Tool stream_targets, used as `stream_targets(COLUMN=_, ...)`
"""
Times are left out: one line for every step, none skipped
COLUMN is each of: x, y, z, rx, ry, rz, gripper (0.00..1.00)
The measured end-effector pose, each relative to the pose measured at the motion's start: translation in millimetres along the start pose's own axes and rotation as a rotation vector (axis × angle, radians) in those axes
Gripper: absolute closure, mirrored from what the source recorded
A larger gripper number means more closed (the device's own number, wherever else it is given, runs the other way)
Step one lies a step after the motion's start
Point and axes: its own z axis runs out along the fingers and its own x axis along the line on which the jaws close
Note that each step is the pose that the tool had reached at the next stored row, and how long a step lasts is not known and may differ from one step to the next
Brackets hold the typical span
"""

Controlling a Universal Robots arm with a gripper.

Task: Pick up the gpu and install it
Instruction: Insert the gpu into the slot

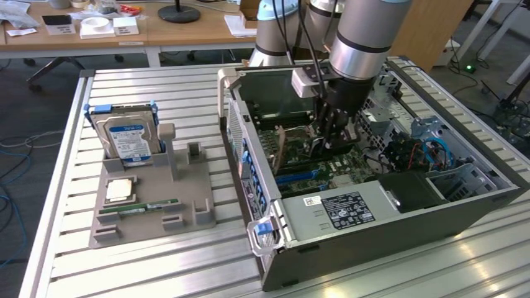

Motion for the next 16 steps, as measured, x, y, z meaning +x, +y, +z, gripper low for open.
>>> stream_targets(x=0.0, y=0.1, z=0.5, rx=0.0, ry=0.0001, rz=0.0, gripper=0.73)
stream_targets(x=0.0, y=0.2, z=0.9, rx=0.0, ry=0.0001, rz=0.0, gripper=0.73)
stream_targets(x=0.1, y=0.2, z=1.0, rx=-0.0001, ry=0.0003, rz=0.0, gripper=0.73)
stream_targets(x=0.1, y=0.2, z=1.0, rx=-0.0001, ry=0.0003, rz=0.0, gripper=0.73)
stream_targets(x=0.1, y=0.3, z=1.0, rx=-0.0001, ry=0.0003, rz=0.0, gripper=0.73)
stream_targets(x=0.0, y=0.3, z=1.1, rx=0.0, ry=0.0001, rz=0.0, gripper=0.73)
stream_targets(x=0.0, y=0.3, z=1.1, rx=0.0, ry=0.0001, rz=0.0, gripper=0.73)
stream_targets(x=0.0, y=0.3, z=1.7, rx=0.0002, ry=-0.0003, rz=0.0, gripper=0.73)
stream_targets(x=0.0, y=0.3, z=2.3, rx=0.0002, ry=-0.0005, rz=0.0, gripper=0.73)
stream_targets(x=0.1, y=0.3, z=2.7, rx=0.0001, ry=-0.0002, rz=0.0, gripper=0.73)
stream_targets(x=0.1, y=0.3, z=3.0, rx=0.0001, ry=0.0, rz=0.0, gripper=0.73)
stream_targets(x=0.1, y=0.3, z=3.2, rx=-0.0001, ry=0.0002, rz=0.0, gripper=0.73)
stream_targets(x=0.1, y=0.3, z=3.3, rx=-0.0001, ry=0.0002, rz=0.0, gripper=0.73)
stream_targets(x=0.1, y=0.3, z=3.3, rx=-0.0001, ry=0.0002, rz=0.0, gripper=0.73)
stream_targets(x=0.1, y=0.3, z=3.3, rx=0.0, ry=0.0002, rz=0.0, gripper=0.73)
stream_targets(x=0.1, y=0.3, z=3.4, rx=0.0, ry=0.0001, rz=0.0, gripper=0.73)
